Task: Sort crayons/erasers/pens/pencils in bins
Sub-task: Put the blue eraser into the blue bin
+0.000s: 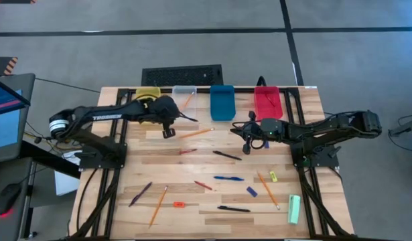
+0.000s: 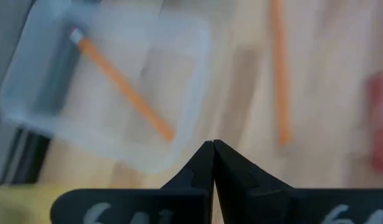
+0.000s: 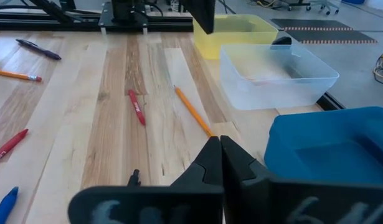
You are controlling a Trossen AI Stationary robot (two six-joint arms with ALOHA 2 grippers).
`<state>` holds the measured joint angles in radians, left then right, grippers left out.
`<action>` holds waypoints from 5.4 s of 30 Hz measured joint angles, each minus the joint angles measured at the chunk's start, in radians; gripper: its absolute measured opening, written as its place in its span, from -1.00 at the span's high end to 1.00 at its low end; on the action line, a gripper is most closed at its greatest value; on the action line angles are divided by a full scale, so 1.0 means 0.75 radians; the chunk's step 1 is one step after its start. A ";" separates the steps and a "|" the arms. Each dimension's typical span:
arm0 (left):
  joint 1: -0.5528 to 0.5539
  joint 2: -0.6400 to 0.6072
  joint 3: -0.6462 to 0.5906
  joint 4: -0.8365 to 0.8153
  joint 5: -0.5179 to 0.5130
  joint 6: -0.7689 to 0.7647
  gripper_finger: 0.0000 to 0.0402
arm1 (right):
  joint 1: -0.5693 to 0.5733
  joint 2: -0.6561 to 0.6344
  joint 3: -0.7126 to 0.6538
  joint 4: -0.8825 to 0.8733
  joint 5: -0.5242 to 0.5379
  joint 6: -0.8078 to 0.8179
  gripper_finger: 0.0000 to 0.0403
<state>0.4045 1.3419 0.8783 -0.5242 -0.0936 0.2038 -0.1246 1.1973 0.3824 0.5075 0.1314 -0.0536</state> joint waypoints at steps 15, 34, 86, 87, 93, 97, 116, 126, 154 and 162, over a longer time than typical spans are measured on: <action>-0.134 -0.025 -0.581 1.637 0.393 -0.093 1.00 | 0.086 -0.001 0.102 -0.184 0.198 0.008 0.99; -0.168 0.110 -0.590 1.745 0.433 -0.143 1.00 | 0.419 0.002 0.691 -1.505 0.356 0.762 0.99; -0.163 0.110 -0.569 1.799 0.422 -0.069 1.00 | 0.091 0.091 0.107 -1.516 0.257 1.872 0.23; -0.163 0.110 -0.569 1.799 0.422 -0.074 1.00 | 0.095 0.108 0.107 -1.501 0.259 1.855 0.22; -0.163 0.110 -0.569 1.791 0.421 -0.074 1.00 | 0.097 0.182 0.113 -1.496 0.272 1.847 0.20; -0.163 0.110 -0.569 1.791 0.421 -0.074 1.00 | 0.101 0.179 0.116 -1.488 0.270 1.802 0.37; -0.162 0.110 -0.569 1.762 0.370 -0.081 1.00 | 0.112 0.176 0.356 -1.542 0.225 1.444 0.85; -0.161 0.110 -0.569 1.760 0.351 -0.081 1.00 | -0.030 0.178 0.647 -1.527 0.308 1.083 0.87; -0.020 0.110 -0.569 1.638 0.387 -0.184 1.00 | -0.562 1.026 1.427 -1.371 0.031 0.195 0.90; -0.021 0.110 -0.569 1.636 0.387 -0.184 1.00 | -0.635 1.130 1.474 -1.361 -0.019 0.105 0.90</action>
<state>0.3889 1.4246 0.4515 0.7029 0.1967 0.0662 -0.6008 2.0451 1.4879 -0.5134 0.1168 0.0255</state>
